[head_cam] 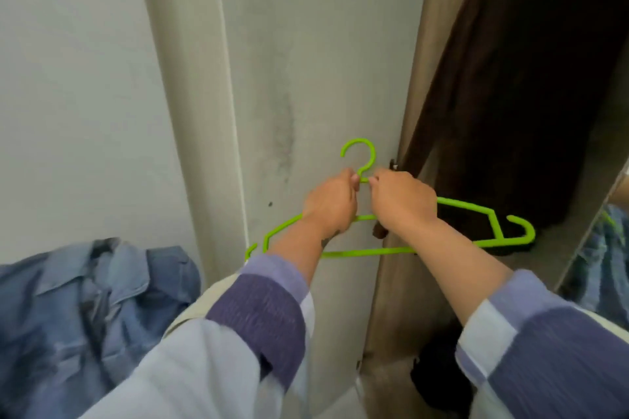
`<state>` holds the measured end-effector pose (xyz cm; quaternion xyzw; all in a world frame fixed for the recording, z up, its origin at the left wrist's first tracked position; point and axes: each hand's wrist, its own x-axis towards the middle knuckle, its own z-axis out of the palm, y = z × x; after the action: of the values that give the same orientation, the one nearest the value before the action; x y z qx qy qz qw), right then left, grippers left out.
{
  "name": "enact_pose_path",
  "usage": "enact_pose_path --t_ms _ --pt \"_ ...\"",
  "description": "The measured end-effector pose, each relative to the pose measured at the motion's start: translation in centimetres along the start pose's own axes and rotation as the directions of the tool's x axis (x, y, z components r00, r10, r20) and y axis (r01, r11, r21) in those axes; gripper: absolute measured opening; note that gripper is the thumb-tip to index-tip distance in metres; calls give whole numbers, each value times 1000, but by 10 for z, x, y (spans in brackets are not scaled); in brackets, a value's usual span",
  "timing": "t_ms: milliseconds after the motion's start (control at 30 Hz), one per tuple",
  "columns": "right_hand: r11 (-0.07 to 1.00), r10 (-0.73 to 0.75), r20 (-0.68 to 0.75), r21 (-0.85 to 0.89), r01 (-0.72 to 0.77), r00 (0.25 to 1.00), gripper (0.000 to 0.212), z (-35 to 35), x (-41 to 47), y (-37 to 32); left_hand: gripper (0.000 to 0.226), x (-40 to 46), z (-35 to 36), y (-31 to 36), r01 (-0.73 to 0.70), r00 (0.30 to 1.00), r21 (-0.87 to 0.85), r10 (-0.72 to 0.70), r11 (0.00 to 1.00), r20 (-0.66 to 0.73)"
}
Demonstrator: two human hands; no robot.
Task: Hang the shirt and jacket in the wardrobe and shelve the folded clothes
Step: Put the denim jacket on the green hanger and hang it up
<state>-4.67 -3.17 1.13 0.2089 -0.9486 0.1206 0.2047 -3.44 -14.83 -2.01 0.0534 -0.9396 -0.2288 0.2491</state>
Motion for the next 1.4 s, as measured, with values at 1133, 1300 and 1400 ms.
enact_pose_path --t_ms 1133,1300,1400 --pt "948 -257 -40 186 260 966 34 189 -75 -302 42 -184 -151 -383 733 655 259 -755 629 -20" --pt "943 -276 -47 182 280 960 35 175 -76 -316 40 -191 -182 -391 792 610 41 -792 609 -24" --pt "941 -276 -49 188 280 960 36 162 -78 -320 34 -202 -211 -389 829 549 -64 -830 556 -101"
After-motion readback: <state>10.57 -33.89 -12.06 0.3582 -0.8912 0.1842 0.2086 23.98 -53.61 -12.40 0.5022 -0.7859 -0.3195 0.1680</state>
